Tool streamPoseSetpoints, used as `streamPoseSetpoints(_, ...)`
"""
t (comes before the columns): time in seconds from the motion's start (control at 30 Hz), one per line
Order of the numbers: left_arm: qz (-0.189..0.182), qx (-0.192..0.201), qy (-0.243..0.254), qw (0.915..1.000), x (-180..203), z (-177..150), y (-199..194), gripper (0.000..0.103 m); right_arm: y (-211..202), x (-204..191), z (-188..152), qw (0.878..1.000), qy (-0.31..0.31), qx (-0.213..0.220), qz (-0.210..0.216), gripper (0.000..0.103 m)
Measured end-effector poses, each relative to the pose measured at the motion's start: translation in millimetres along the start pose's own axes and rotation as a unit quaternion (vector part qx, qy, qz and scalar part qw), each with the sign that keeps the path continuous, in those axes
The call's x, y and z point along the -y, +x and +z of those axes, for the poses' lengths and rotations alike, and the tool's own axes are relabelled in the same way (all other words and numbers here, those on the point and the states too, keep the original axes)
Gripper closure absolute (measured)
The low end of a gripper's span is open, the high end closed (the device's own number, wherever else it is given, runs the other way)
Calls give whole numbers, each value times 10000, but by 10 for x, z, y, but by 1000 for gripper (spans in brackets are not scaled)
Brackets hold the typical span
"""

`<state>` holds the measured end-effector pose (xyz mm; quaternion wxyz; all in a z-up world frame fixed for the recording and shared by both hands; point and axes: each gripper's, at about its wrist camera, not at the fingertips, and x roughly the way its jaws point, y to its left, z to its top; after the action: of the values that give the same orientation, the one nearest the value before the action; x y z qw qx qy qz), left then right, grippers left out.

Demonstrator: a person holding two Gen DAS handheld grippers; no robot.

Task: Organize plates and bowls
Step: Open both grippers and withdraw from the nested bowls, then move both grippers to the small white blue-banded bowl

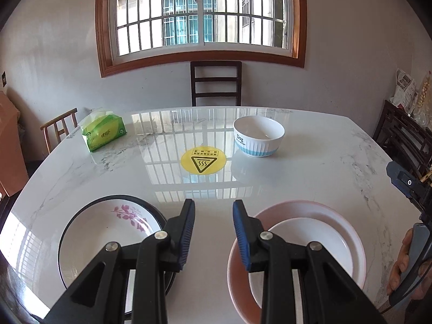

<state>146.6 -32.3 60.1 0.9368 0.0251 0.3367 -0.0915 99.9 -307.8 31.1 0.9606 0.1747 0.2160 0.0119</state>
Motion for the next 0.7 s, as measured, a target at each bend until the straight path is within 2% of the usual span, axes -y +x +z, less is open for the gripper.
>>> streamPoseSetpoints(0.07,-2,-38,-48,10000,-28,45,59,73,52,26,8,10000,15,-19,59,0)
streamPoseSetpoints(0.17,48,-78,-75,9999,-61,95,160,73,219,-11,-10,9983,-437,-376,93,0)
streamPoseSetpoints(0.23,38,-134,-103,9999,-84,126,236,73,348,-90,-42,9919,-1064,-655,-219,0)
streamPoseSetpoints(0.3,46,-179,-80,9998,-94,154,300,73,451,-116,-76,9845,-1400,-729,-768,0)
streamPoseSetpoints(0.33,94,-170,-38,9998,-90,168,323,73,482,-100,-73,9837,-1369,-727,-910,0)
streamPoseSetpoints(0.43,183,-217,120,9995,-69,223,396,73,538,51,-41,9896,-959,-696,-809,0)
streamPoseSetpoints(0.6,279,-304,257,9988,-73,338,519,71,549,192,-72,9873,-870,-302,-1292,0)
streamPoseSetpoints(0.7,424,-272,332,9982,-74,411,583,71,483,242,-45,9798,-747,1,-1855,0)
